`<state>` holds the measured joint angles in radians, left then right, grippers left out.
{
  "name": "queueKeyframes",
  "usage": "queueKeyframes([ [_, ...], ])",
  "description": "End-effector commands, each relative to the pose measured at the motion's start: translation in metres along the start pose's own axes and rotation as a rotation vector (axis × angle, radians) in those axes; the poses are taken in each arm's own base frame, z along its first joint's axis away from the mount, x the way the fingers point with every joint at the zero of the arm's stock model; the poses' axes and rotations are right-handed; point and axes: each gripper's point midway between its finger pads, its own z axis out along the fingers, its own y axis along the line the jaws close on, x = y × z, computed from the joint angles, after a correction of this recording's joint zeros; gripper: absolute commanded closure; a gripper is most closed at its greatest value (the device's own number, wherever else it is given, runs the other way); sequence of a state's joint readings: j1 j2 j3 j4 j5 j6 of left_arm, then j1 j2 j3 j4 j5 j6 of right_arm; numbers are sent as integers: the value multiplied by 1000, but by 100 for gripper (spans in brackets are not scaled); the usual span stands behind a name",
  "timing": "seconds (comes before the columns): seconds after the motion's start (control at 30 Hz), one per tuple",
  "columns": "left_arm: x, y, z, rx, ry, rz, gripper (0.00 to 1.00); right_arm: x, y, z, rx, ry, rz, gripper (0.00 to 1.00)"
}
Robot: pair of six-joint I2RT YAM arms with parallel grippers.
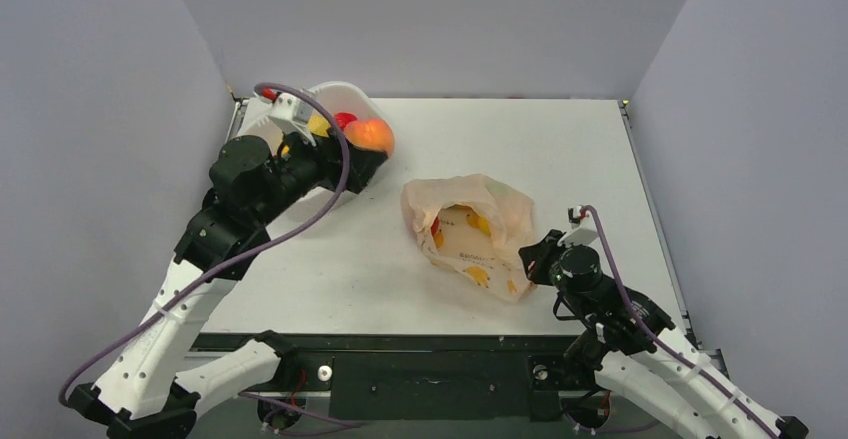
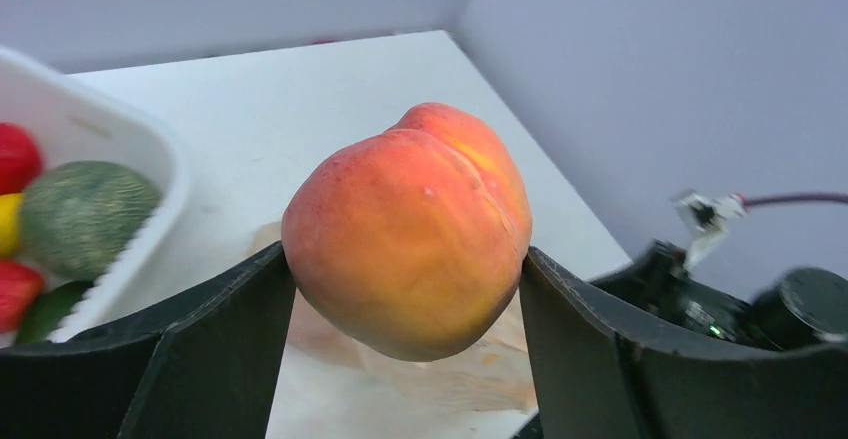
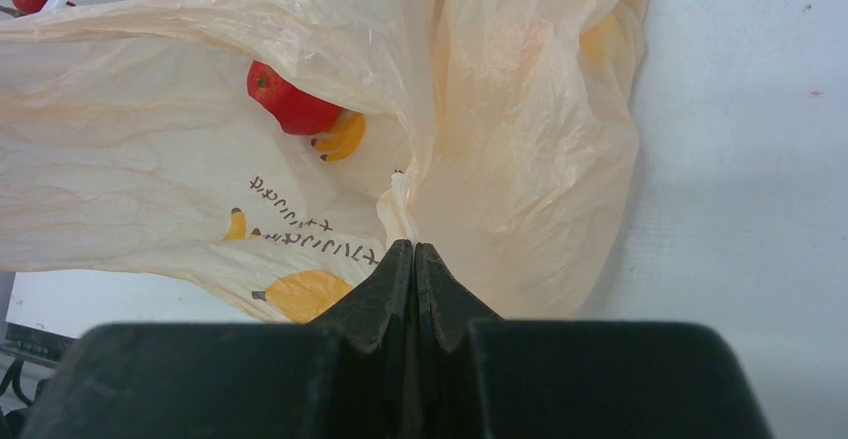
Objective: Take the fake fruits out of the plastic bag
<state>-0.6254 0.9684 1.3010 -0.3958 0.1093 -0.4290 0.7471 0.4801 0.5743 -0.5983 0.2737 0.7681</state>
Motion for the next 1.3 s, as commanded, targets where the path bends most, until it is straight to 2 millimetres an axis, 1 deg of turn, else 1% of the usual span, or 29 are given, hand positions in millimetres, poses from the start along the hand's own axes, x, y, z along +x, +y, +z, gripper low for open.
queueKeyframes([
  [0.0,-2,80,5,-245,54,22,72,-11,7,10,-2,-45,-14,100],
  [0.03,-4,96,7,-292,44,22,73,-12,7,11,-1,-45,-15,100],
  [0.07,-4,120,12,-355,36,19,73,-11,9,13,-2,-42,-21,100],
  [0.13,-3,160,19,-475,20,17,73,-11,11,17,-5,-35,-30,100],
  [0.17,-3,176,19,-535,8,19,73,-11,12,18,-6,-34,-32,100],
  [0.2,2,201,23,-604,4,16,73,-10,14,20,-12,-29,-36,100],
  [0.23,2,212,26,-627,-12,15,73,-8,14,21,-13,-24,-39,100],
  [0.27,14,235,29,-671,14,-16,73,-8,16,23,-21,-21,-39,100],
  [0.3,14,252,29,-696,1,-35,73,-7,17,24,-26,-21,-38,100],
  [0.33,24,266,34,-708,17,-61,73,-5,18,25,-29,-12,-41,100],
  [0.37,24,283,33,-733,-4,-71,73,-5,18,26,-32,-11,-43,100],
  [0.4,36,298,38,-746,19,-101,73,-3,19,27,-34,-6,-45,100],
  [0.43,35,311,36,-763,11,-119,73,-3,19,28,-35,-4,-48,100],
  [0.47,47,324,39,-780,40,-136,73,-2,18,29,-36,0,-50,100],
  [0.5,49,333,37,-799,45,-146,73,-1,19,29,-39,1,-52,100],
  [0.53,57,342,38,-816,65,-154,73,-2,19,29,-39,0,-51,100],
  [0.6,67,355,35,-850,80,-154,67,-2,18,29,-41,0,-51,100],
  [0.63,74,360,35,-859,93,-148,61,-2,18,28,-44,-3,-49,100],
  [0.67,77,363,33,-875,99,-145,58,-2,17,28,-44,-6,-47,100],
  [0.77,99,372,28,-902,153,-157,41,-3,16,27,-50,-10,-42,100],
  [0.8,104,374,27,-907,165,-160,38,-2,16,27,-51,-9,-43,100],
  [0.83,111,376,25,-915,185,-165,31,-4,16,26,-56,-11,-39,100],
  [0.87,114,377,24,-921,193,-169,28,-4,17,26,-59,-11,-39,100],
  [0.9,118,377,22,-929,208,-174,20,-4,18,26,-64,-8,-38,100],
  [0.93,120,377,20,-933,217,-177,16,-5,19,25,-69,-9,-39,100],
  [0.97,118,374,19,-928,215,-176,10,-5,19,25,-71,-7,-39,100],
  [1.03,114,368,18,-911,217,-175,4,-8,22,24,-79,-10,-41,100],
  [1.17,104,353,16,-870,254,-170,3,-14,27,22,-92,-17,-40,100],
  [1.27,92,337,10,-852,256,-173,3,-17,31,21,-99,-17,-37,100],
])
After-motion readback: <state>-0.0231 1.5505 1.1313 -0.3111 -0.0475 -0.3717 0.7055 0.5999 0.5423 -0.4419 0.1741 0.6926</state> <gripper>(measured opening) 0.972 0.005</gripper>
